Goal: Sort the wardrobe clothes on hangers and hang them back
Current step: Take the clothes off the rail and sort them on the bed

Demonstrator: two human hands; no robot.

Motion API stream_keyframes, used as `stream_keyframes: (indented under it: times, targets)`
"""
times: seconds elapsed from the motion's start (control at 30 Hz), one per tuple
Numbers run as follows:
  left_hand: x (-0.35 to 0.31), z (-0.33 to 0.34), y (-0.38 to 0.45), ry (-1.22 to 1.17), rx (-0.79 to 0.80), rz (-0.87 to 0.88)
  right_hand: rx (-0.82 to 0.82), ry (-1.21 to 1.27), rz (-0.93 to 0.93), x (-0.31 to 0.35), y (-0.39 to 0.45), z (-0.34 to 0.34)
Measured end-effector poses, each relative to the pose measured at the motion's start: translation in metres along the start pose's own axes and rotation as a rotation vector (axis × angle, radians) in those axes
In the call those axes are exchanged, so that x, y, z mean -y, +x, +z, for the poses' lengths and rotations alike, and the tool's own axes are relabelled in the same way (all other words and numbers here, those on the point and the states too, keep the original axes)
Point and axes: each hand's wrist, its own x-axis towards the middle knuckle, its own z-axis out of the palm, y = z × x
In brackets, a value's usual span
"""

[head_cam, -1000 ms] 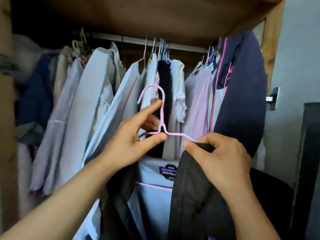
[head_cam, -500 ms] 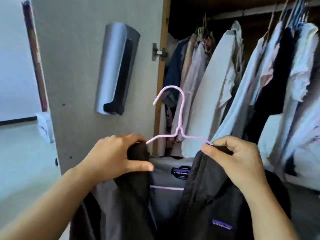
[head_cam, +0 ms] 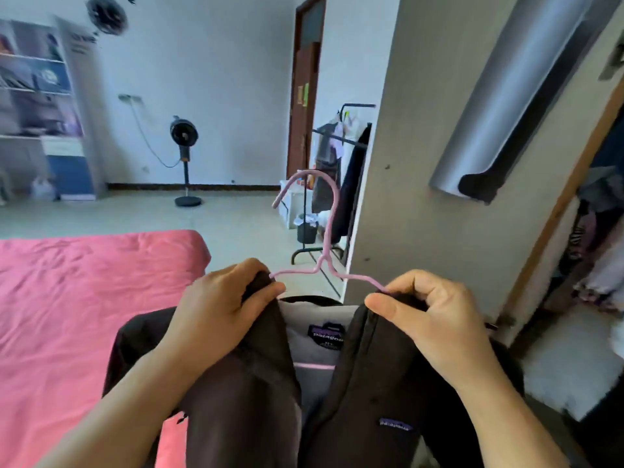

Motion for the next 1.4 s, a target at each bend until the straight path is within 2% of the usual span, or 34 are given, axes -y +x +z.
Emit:
stream_keyframes:
  times: [0.13, 0.2, 0.4, 0.53, 0.67, 0.77, 0.87, 1.07, 1.17, 1.4]
  targets:
    - [0.059, -0.043, -0.024, 0.095, -0.088, -0.201, 0.300, 0.044, -0.097, 0.011, 0.029, 0.071]
    - [0.084, -0.066, -0.039, 0.163, -0.135, -0.292, 0.401, 0.038, -0.159, 0.011, 0.043, 0.104]
    - [0.138, -0.125, -0.097, 0.270, -0.332, -0.609, 0.480, -0.147, -0.317, 0.015, 0.078, 0.230]
    - [0.176, -0.159, -0.137, 0.315, -0.431, -0.783, 0.602, -0.032, -0.359, 0.038, 0.086, 0.324]
    - [0.217, -0.196, -0.174, 0.371, -0.501, -0.912, 0.769, 0.144, -0.316, 0.067, 0.081, 0.423]
    - [0.246, -0.223, -0.210, 0.435, -0.459, -1.012, 0.875, 0.225, -0.316, 0.080, 0.067, 0.502]
    - [0.270, -0.241, -0.249, 0.478, -0.297, -1.183, 0.968, 0.232, -0.328, 0.090, 0.050, 0.572]
    - [0.333, -0.254, -0.335, 0.376, -0.042, -1.495, 1.187, 0.038, -0.388, 0.093, 0.002, 0.720]
    - [0.377, -0.249, -0.379, 0.410, -0.027, -1.620, 1.296, -0.054, -0.407, 0.084, -0.031, 0.790]
    - [0.468, -0.228, -0.466, 0.491, -0.084, -1.852, 1.521, -0.043, -0.361, 0.043, -0.110, 0.924]
